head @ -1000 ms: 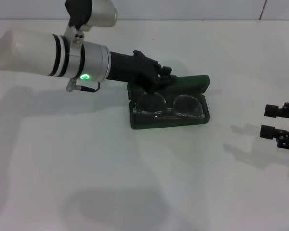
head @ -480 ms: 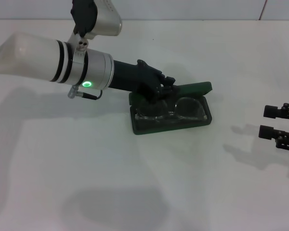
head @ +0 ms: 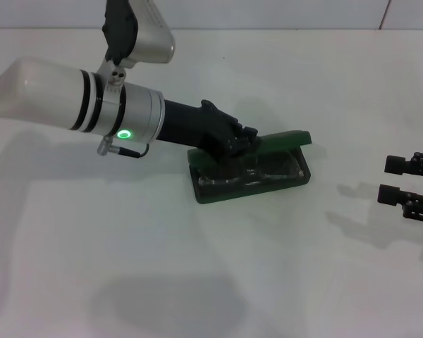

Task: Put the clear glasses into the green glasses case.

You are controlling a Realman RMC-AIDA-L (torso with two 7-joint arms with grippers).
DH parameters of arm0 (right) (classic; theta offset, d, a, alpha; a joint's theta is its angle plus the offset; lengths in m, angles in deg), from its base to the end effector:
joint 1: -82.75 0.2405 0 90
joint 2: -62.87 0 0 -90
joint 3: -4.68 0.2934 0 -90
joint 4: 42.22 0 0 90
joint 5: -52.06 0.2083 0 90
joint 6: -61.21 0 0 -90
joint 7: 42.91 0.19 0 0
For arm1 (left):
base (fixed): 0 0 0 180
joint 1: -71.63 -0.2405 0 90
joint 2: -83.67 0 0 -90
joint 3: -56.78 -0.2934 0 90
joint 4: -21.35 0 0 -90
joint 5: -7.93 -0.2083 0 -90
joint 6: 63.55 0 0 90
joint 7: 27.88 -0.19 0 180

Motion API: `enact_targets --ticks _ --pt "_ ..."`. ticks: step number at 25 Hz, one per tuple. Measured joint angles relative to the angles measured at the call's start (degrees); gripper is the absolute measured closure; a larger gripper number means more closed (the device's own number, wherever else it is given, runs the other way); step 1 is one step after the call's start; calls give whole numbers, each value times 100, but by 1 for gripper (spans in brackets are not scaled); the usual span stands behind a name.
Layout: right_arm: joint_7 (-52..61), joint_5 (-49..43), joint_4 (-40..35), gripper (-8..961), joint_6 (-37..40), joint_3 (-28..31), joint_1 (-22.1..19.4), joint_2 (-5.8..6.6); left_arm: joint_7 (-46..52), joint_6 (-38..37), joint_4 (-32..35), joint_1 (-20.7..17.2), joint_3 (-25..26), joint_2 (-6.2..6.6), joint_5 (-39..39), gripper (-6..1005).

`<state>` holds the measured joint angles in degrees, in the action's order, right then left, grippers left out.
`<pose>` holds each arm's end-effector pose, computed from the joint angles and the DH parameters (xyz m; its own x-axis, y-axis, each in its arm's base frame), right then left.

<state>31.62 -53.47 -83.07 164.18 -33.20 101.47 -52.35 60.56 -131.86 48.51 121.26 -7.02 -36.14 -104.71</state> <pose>0.3058 0.2982 -0.0002 0.7321 -0.2719 -0.6246 -0.4498 -0.8815 -0.1435 -0.1836 0.4194 -0.1453 0.9311 0.2898 0.2216 0.3180 -0.9424 -0.1039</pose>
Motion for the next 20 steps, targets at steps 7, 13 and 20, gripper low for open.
enact_targets --ticks 7,13,20 --pt "0 -3 -2 367 1 0 0 0 -30 -81 -1 -86 -1 -34 -11 890" --pt "0 -3 -3 364 7 0 0 0 -40 -136 -1 -187 -345 -40 229 892" --pt "0 -3 1 360 1 0 -1 0 -92 -113 57 -324 -1047 -43 785 890"
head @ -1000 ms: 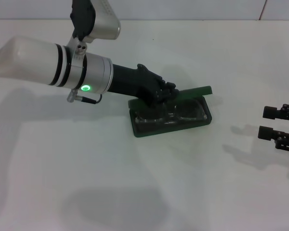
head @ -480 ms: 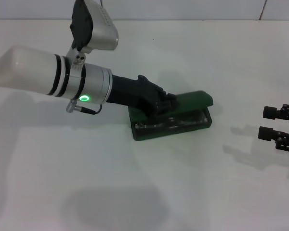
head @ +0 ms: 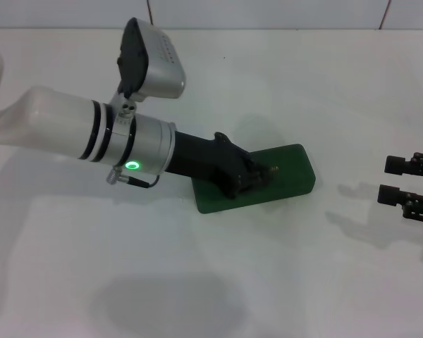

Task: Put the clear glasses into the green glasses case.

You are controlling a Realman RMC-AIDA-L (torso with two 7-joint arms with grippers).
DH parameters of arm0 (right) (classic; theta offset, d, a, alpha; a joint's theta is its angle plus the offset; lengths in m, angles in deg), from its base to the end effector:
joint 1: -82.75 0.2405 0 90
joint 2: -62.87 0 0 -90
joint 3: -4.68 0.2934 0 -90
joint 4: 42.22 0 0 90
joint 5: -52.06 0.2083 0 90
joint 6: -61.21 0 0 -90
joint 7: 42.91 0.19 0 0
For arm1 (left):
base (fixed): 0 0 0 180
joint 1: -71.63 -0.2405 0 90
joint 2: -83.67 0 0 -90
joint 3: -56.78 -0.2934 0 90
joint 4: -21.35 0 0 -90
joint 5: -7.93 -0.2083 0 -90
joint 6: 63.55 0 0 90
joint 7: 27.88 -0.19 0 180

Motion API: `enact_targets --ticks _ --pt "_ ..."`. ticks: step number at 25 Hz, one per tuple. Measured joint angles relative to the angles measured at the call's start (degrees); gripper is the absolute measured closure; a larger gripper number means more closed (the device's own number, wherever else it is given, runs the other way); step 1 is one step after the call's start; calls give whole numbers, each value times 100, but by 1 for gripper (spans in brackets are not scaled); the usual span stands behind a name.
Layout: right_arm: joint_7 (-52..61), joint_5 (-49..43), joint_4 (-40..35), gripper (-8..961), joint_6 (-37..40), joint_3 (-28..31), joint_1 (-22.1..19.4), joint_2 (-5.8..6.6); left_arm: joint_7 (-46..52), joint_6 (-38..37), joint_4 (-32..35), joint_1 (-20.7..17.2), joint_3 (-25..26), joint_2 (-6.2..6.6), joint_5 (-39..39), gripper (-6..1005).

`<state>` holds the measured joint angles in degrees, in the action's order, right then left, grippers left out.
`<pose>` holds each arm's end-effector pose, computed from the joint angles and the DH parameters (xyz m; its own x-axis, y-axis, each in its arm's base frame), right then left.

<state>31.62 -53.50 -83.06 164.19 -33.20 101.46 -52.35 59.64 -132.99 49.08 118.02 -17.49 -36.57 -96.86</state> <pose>0.3058 0.2981 -0.0003 0.7321 -0.2724 -0.6243 -0.4500 -0.8815 -0.1431 -0.1883 0.3878 -0.1630 0.9332 0.2885 0.2143 0.2986 -0.9542 -0.0159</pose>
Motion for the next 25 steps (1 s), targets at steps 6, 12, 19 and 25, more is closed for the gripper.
enact_targets --ticks 6,12,19,25 --pt "0 0 5 357 24 23 -28 4 7 -46 184 -53 -113 0 122 885" --pt "0 1 2 354 49 60 -56 27 11 -759 956 -416 -67 69 368 859" --pt "16 20 -116 351 175 15 -5 40 56 -2057 1726 -1211 736 162 406 829" --pt "-111 68 15 348 85 -639 300 -34 -942 -3802 847 -1804 2123 202 986 730"
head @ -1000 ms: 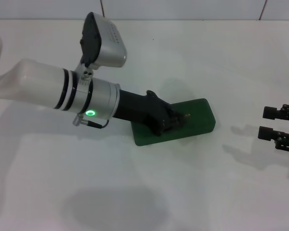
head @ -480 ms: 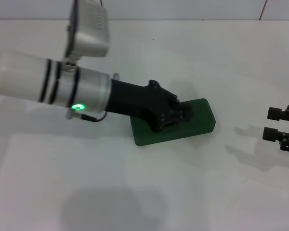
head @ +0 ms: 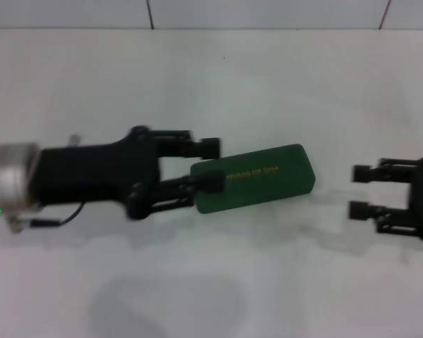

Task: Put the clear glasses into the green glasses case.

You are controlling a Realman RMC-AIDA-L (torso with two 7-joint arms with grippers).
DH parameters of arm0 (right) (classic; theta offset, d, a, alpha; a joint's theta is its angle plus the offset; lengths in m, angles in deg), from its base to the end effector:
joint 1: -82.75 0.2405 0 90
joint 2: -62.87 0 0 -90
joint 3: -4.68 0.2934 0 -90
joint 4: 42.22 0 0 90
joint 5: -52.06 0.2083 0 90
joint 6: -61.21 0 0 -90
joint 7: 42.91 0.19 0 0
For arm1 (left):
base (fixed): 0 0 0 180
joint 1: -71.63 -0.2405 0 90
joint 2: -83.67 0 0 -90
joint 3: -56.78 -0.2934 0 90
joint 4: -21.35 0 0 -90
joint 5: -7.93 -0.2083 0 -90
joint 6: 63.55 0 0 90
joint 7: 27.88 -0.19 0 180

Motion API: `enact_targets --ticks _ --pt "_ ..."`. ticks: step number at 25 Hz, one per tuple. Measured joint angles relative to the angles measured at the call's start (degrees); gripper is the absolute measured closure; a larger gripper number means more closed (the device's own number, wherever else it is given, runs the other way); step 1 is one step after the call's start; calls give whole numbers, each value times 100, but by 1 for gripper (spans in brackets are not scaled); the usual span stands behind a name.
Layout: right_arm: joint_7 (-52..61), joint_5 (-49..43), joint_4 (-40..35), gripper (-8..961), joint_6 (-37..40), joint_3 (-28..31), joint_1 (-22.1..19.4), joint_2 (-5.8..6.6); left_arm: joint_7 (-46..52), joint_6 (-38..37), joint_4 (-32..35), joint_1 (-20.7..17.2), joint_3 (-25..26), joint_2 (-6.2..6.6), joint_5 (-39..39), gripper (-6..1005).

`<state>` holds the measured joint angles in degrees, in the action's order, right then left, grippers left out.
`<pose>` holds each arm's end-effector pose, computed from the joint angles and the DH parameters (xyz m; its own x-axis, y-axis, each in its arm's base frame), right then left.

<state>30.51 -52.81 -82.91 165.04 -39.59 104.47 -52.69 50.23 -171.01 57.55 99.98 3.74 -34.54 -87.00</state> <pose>0.2801 0.3019 -0.0196 0.7745 -0.2322 -0.5884 -0.3344 -0.9399 -0.0693 -0.2078 0.3052 -0.0467 0.6732 0.2650 0.6904 0.2199 -0.9631 0.1552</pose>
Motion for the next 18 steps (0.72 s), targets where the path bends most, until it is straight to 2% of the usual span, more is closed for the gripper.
enact_targets --ticks 3,10,16,18 --pt "-110 172 143 346 -46 -457 175 -46 -119 -163 -73 -315 -33 31 -242 644" --pt "-267 1132 331 347 -88 -1707 441 -54 -976 -95 -220 -570 -13 -40 -712 376" --pt "-268 1369 311 347 -161 -2144 480 -58 -1121 7 -311 -581 -15 -24 -794 192" --pt "-267 1446 313 347 -235 -2293 467 -60 -1120 9 -313 -584 -6 1 -797 192"
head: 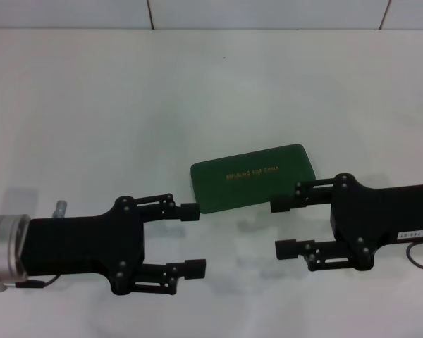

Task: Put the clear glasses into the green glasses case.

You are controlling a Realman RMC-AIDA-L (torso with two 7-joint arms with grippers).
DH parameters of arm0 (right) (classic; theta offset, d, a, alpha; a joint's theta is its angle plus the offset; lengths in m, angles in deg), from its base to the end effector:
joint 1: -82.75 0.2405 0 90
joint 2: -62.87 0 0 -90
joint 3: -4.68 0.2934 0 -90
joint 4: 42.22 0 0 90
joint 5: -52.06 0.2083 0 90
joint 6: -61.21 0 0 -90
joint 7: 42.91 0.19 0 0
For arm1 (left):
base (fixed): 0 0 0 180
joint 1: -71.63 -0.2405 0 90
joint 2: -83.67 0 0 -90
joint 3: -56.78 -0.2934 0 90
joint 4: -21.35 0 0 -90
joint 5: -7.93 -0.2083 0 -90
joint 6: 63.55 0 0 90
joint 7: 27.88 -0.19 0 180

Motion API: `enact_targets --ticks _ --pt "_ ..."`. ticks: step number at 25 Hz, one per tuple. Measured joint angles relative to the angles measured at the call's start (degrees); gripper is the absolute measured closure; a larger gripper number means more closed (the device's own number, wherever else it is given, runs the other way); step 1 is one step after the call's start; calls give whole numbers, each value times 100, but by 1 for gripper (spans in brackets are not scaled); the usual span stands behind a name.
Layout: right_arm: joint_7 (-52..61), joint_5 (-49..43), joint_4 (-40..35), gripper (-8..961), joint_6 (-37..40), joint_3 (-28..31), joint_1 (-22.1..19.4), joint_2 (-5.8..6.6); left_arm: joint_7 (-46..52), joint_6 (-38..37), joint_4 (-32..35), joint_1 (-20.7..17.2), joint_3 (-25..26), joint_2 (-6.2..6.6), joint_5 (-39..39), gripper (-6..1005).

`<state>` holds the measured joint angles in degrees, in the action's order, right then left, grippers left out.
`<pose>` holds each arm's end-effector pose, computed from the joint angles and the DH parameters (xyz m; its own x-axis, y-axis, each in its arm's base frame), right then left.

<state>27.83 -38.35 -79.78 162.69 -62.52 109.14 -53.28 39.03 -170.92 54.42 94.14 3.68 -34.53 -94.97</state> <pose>0.2190 0.2951 -0.0670 0.7791 -0.1557 -0.6073 -0.1150 -0.9877 0.1056 -0.2558 0.2631 -0.0674 0.7432 0.2439 0.6230 0.2178 -0.9687 0.1194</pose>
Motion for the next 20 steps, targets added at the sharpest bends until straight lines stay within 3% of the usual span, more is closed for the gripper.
enact_targets --ticks 8,20 --pt "-62 138 47 347 -109 -221 -29 -3 29 -2 -2 -15 21 96 13 194" --pt "-73 209 47 347 -143 -259 -76 -4 56 -10 -2 -19 27 128 -2 196"
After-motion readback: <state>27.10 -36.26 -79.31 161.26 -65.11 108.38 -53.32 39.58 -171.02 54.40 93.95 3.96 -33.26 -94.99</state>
